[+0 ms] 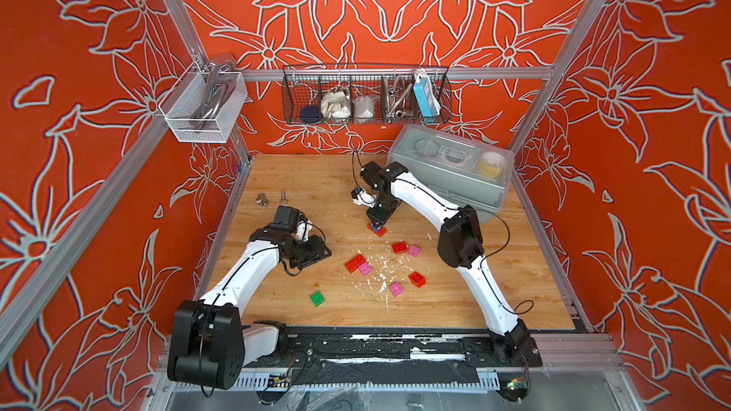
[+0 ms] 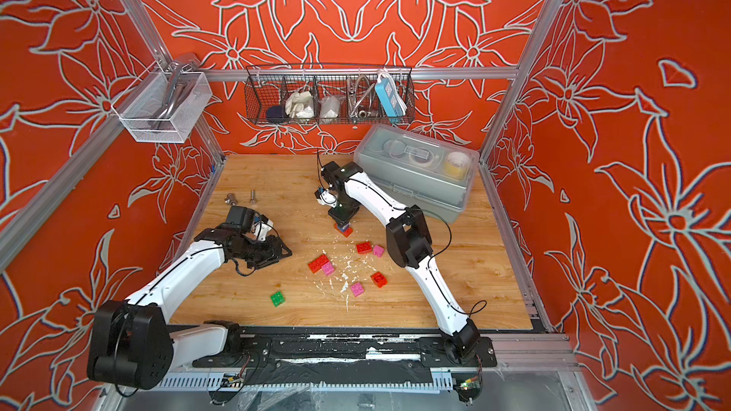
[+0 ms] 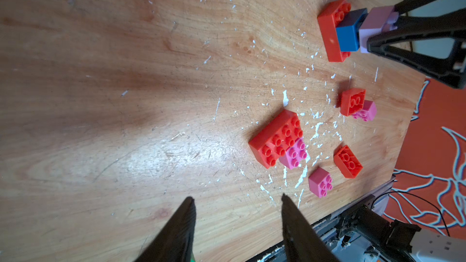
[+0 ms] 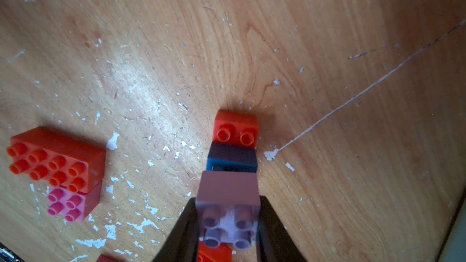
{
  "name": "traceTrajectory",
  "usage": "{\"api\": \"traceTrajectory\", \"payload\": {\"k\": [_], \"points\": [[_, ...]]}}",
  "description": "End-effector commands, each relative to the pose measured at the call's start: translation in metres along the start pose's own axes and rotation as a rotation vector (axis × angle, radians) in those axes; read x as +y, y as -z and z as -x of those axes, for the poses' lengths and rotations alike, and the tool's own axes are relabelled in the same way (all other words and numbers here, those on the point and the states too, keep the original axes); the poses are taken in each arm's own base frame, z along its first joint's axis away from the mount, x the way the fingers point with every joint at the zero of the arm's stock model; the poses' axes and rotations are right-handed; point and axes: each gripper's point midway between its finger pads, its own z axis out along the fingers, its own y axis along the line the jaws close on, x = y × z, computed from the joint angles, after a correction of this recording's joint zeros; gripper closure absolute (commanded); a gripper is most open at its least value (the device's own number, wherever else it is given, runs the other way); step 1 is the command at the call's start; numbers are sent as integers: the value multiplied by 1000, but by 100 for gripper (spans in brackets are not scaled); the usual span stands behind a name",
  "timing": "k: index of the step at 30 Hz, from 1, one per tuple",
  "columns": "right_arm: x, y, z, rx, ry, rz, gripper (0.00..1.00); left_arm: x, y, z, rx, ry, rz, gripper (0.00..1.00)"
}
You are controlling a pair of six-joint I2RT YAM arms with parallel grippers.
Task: Assemble the number 1 with lego
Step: Assemble the lego brick with the lego brick.
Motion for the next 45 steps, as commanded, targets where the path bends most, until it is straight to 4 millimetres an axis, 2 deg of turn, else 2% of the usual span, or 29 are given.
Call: {"api": "traceTrajectory", "payload": {"k": [1, 6, 8, 12, 18, 22, 31, 45], "points": [[-4, -14, -4, 42, -15, -7, 71, -1, 0, -2, 12, -11, 0, 46], [-8, -29, -10, 96, -52, -13, 71, -1, 1, -2, 7, -13, 1, 46], [-8, -28, -13, 116, -77, -13, 71, -1, 1, -2, 8, -14, 0, 46], [-8, -11, -18, 121, -100, -35, 71, -2, 1, -2, 5, -17, -1, 47], [-5, 18, -2, 28, -97, -34, 71, -2, 0, -1, 4, -15, -3, 46], [-6, 25, 2, 5, -93, -32, 70, -1, 1, -1, 0, -16, -1, 46], [-9, 23, 3, 0, -83, -13, 70, -1, 1, -2, 1, -16, -2, 47], [-8, -10, 5, 20, -79, 56, 71, 0, -1, -2, 10, -14, 4, 46]]}}
